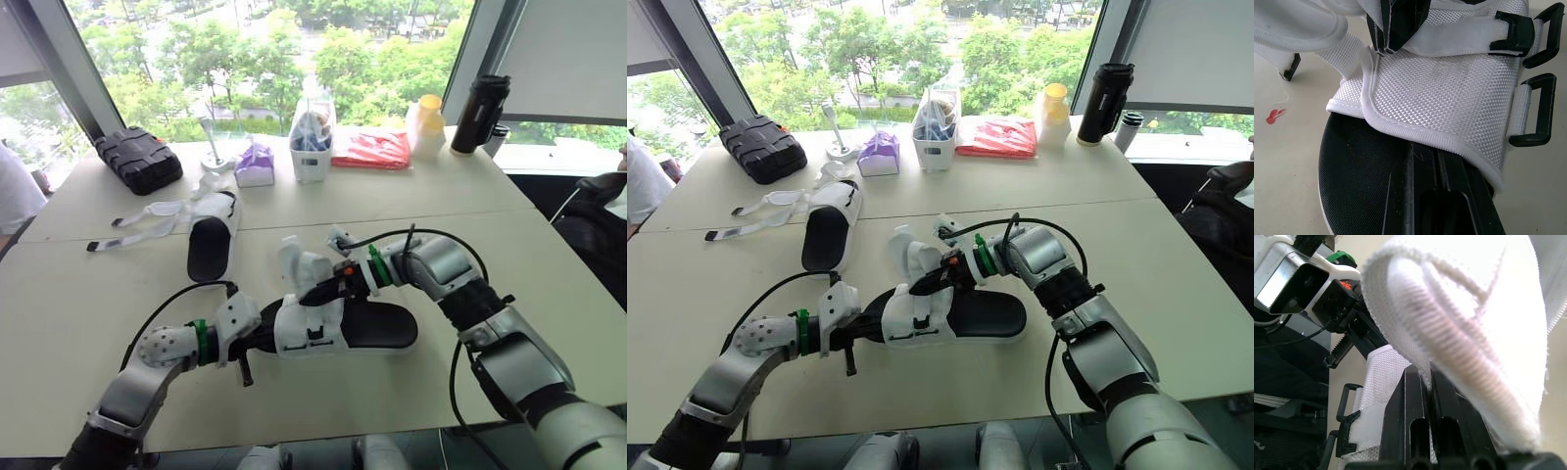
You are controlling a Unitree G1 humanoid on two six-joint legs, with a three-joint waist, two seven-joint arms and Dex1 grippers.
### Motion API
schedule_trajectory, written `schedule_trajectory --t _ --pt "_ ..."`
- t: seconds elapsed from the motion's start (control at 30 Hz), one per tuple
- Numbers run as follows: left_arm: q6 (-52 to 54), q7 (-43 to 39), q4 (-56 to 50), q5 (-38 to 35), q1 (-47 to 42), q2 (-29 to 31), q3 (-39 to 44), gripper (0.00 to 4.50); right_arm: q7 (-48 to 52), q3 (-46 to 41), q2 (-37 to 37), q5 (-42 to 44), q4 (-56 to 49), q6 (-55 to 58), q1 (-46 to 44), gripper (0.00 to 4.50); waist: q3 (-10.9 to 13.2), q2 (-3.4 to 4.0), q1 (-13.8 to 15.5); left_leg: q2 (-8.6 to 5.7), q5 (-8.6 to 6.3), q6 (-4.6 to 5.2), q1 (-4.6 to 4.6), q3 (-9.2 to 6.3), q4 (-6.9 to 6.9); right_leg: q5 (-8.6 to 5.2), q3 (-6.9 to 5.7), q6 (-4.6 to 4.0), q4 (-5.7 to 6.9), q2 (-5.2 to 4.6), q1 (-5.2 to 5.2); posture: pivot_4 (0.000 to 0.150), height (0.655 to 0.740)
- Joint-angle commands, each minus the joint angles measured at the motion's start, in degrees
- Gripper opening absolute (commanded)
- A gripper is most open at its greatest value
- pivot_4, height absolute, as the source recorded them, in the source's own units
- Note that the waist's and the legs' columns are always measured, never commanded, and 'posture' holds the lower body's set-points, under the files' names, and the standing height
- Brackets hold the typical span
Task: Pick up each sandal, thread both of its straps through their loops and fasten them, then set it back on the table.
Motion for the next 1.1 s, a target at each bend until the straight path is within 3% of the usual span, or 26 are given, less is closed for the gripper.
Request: schedule_trajectory --t 0.03,0.5,1.1 --pt "1.0 -0.2 0.5 1.1 1.2 0.0 -2.0 0.0 2.1 -0.7 -1.1 0.0 -2.0 0.6 -0.6 0.02 0.0 0.0 0.0 0.0 0.0 0.0 0.0 0.0 0.0 0.0 0.0 0.0 0.0 0.0 0.0 0.15 0.74" --pt "1.0 -0.1 0.6 1.0 0.9 -0.1 -1.9 0.0 3.5 -2.6 -4.5 1.6 -15.0 1.2 4.1 0.02 0.0 0.0 0.1 0.0 -0.01 0.01 -0.04 -0.07 -0.02 -0.01 -0.01 0.0 -0.02 -0.01 -0.01 0.15 0.74" --pt "1.1 0.0 0.5 0.9 0.7 -0.1 -2.1 0.0 0.0 -7.4 -6.3 4.0 -23.3 -0.2 6.9 0.02 0.0 0.0 0.0 0.0 -0.01 0.01 -0.04 -0.06 -0.04 -0.02 -0.01 0.02 -0.04 -0.02 -0.02 0.15 0.74"
